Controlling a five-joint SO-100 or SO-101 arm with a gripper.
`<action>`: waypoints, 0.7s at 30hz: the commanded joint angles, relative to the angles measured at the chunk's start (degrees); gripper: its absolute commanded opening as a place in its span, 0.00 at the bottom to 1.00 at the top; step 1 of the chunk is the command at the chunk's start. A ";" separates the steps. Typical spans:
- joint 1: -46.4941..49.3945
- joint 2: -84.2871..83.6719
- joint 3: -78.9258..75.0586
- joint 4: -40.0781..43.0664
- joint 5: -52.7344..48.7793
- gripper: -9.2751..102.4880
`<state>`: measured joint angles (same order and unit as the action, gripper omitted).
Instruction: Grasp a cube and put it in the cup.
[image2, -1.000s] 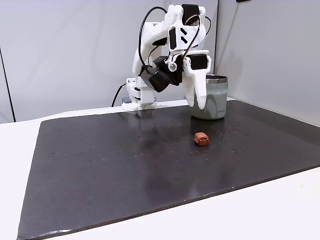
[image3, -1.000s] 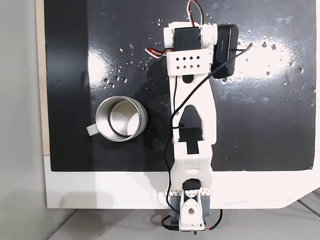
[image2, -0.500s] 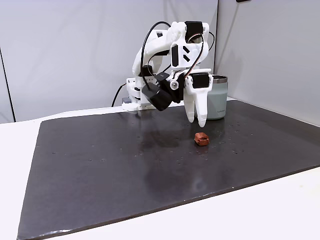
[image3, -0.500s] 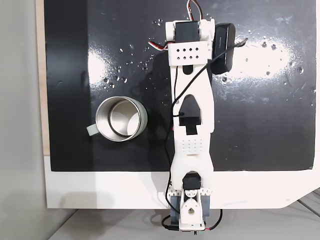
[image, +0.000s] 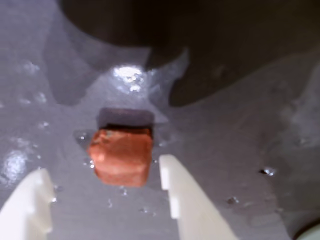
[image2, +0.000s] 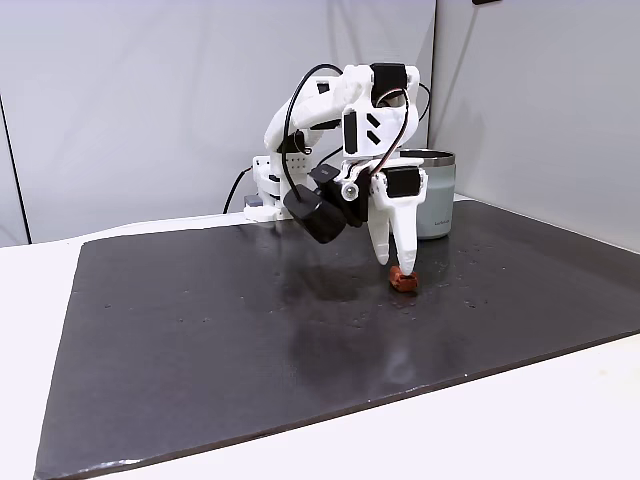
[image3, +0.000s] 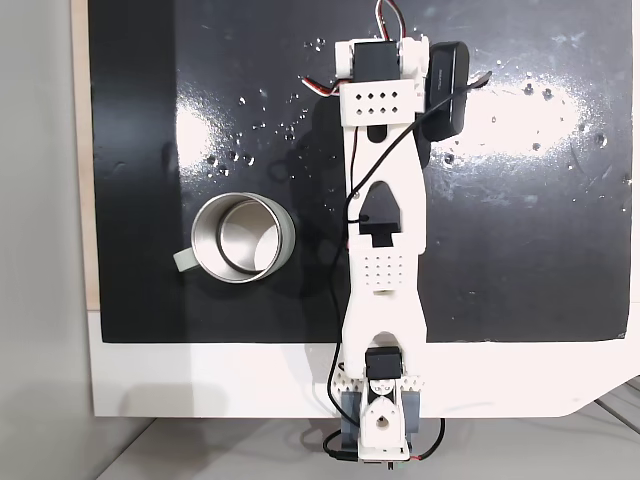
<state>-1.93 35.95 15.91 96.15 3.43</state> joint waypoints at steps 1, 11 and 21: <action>0.53 -0.26 -4.04 0.53 -0.44 0.30; 0.18 -4.22 -7.12 0.26 -0.70 0.30; -1.41 -6.33 -8.61 0.00 -1.05 0.29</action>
<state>-2.46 29.00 10.72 96.15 2.81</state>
